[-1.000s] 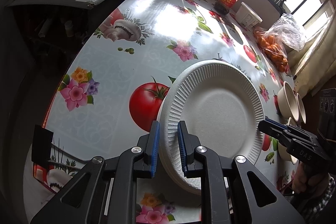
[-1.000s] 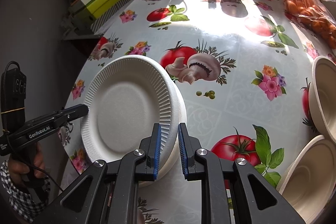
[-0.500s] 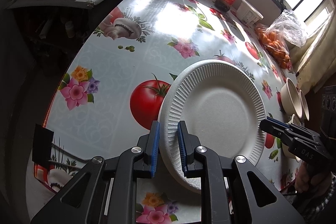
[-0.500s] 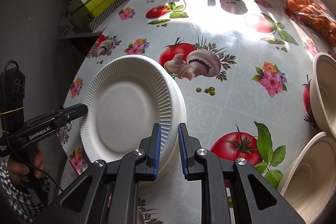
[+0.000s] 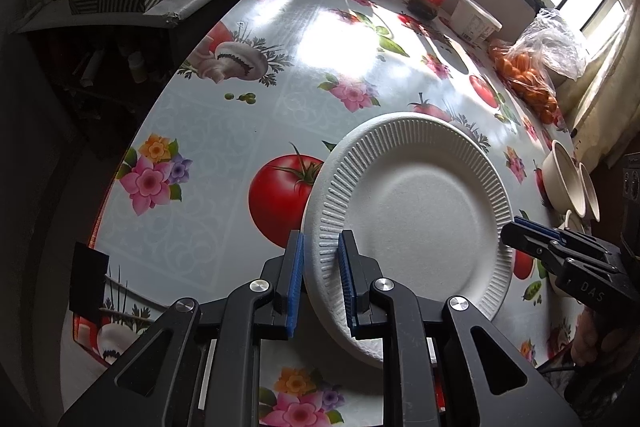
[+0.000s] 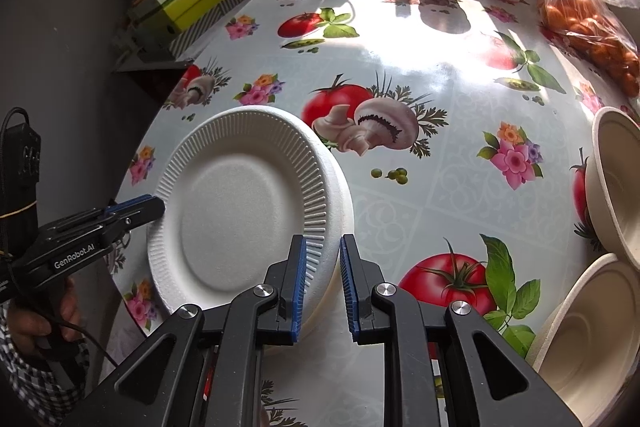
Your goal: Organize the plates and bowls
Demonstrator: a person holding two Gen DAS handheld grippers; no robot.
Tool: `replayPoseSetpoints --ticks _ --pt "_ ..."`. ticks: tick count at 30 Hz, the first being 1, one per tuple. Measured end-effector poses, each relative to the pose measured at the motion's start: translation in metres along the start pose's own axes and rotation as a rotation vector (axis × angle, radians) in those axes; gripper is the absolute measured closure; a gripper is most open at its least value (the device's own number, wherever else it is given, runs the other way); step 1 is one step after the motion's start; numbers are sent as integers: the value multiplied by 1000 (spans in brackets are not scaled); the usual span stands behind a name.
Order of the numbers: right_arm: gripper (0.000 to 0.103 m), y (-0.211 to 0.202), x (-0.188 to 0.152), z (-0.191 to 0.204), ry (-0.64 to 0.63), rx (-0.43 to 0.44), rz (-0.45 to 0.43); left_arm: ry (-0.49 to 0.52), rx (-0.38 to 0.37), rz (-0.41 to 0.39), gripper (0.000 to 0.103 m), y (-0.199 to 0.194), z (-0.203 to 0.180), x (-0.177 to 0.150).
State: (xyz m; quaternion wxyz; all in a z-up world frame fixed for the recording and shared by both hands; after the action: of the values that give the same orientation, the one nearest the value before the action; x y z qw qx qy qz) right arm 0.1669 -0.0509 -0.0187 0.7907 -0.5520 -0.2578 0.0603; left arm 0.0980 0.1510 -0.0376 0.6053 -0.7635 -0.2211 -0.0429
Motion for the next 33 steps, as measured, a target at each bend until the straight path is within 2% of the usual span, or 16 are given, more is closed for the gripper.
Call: replayPoseSetpoints --ticks 13,27,33 --pt "84 -1 0 4 -8 -31 -11 4 19 1 84 0 -1 0" --pt "77 -6 -3 11 -32 -73 -35 10 28 -5 84 -1 1 -1" --pt "73 -8 -4 12 -33 -77 -41 18 53 -22 76 -4 0 -3"
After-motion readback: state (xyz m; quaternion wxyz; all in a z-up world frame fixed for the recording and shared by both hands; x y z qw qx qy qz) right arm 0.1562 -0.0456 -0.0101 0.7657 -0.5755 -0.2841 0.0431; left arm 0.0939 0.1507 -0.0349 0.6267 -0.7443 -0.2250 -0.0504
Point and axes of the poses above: each gripper's, at about its wrist camera, not at the fingertips, and y roughly the way its jaws point, z to its left, x to its top, the point moved 2 cm from there along y, roughly the way its jaws point, and after that the axes turned 6 degrees about z, right-handed, at the moved point
